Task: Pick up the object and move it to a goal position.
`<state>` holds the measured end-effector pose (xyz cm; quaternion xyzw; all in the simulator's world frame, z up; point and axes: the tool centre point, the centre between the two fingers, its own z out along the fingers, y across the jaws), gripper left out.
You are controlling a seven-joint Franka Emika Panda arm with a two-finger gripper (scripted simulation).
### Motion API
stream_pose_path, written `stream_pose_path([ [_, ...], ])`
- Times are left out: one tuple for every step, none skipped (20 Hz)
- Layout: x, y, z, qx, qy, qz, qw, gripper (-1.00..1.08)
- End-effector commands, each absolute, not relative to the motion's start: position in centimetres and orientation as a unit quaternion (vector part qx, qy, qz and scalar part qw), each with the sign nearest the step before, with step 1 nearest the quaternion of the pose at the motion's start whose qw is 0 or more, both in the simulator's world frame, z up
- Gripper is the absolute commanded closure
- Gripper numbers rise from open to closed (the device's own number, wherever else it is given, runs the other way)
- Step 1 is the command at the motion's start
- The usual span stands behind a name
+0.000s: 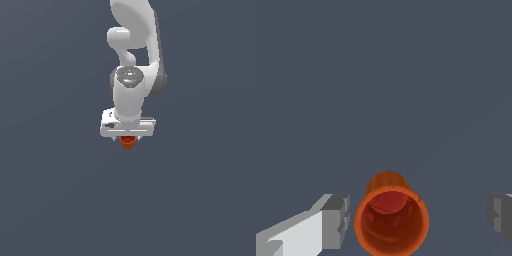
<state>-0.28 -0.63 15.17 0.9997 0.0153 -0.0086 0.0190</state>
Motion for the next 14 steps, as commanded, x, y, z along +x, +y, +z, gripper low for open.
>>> stream_pose_path([
  [-0.3,-0.6,15.2,1.000,0.015,-0.009,0.019,-0.20],
  [-0.3,-0.7,15.2,1.000,0.015,-0.009,0.019,-0.20],
  [-0.3,-0.9,15.2,1.000,0.015,-0.009,0.020,-0.20],
  [-0.3,-1.2,15.3,1.000,0.014,-0.010,0.020,-0.20],
  [-0.2,-1.6,15.4,1.000,0.013,-0.010,0.021,-0.20],
  [-0.2,-1.9,15.4,1.000,0.012,-0.010,0.021,-0.20],
  [-0.2,-2.1,15.5,1.000,0.010,-0.010,0.022,-0.20],
  [-0.2,-2.2,15.5,1.000,0.009,-0.010,0.021,-0.20],
  [-0.2,-2.1,15.5,1.000,0.010,-0.010,0.021,-0.20],
  [-0.2,-2.1,15.5,1.000,0.011,-0.011,0.022,-0.20],
  [-0.2,-2.0,15.5,1.000,0.013,-0.011,0.022,-0.20],
  [-0.3,-2.0,15.4,1.000,0.017,-0.013,0.023,-0.20],
  [-0.3,-2.0,15.3,0.999,0.021,-0.014,0.025,-0.20],
  [-0.4,-2.0,15.2,0.999,0.026,-0.017,0.026,-0.20],
])
